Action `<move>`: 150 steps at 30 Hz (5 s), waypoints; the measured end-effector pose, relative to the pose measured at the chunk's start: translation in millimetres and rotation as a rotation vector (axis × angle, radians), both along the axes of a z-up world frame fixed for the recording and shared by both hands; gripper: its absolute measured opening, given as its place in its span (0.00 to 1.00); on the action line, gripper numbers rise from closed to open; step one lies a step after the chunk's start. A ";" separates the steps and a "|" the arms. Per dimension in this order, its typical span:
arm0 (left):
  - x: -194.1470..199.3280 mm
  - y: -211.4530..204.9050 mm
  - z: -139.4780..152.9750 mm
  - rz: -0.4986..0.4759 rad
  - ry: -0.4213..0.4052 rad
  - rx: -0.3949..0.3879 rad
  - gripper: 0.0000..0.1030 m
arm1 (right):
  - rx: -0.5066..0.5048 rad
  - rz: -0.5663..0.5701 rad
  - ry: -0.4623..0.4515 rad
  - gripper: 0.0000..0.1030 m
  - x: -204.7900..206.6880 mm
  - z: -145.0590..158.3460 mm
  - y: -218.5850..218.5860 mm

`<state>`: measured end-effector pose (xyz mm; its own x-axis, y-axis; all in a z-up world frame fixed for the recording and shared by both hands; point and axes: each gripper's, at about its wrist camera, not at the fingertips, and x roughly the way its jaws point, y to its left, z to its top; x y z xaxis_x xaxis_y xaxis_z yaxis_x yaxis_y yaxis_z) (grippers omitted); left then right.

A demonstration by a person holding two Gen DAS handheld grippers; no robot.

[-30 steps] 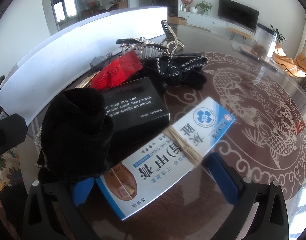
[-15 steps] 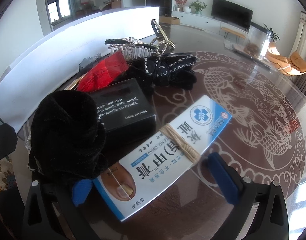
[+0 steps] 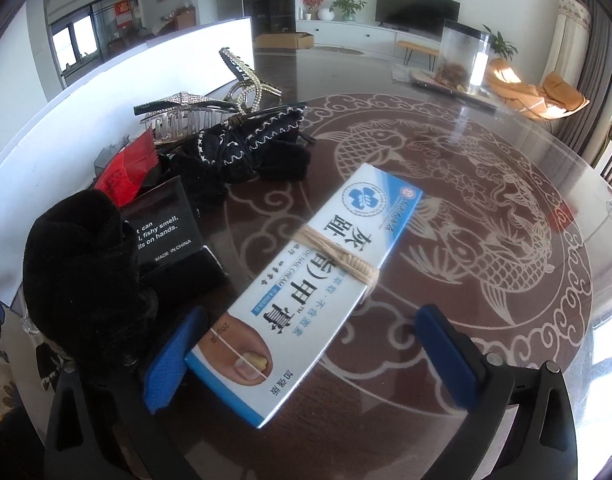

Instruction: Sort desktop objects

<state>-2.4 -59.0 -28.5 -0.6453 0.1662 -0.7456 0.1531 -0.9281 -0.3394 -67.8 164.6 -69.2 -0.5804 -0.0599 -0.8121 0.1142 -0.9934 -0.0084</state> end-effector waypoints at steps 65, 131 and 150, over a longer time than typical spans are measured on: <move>-14.6 56.6 1.1 -0.122 -0.021 -0.058 1.00 | 0.001 -0.019 0.000 1.00 8.1 0.1 29.1; -13.2 41.2 -26.0 -0.074 -0.158 -0.023 1.00 | 0.001 -0.019 0.000 1.00 8.7 0.4 29.3; -12.2 40.9 -25.2 -0.074 -0.159 -0.024 1.00 | 0.001 -0.019 0.000 1.00 8.3 0.5 29.0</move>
<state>-14.6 -18.2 -53.7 -0.5060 0.1896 -0.8414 0.1340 -0.9464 -0.2938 -59.5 193.6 -68.8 -0.5816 -0.0480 -0.8120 0.0952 -0.9954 -0.0094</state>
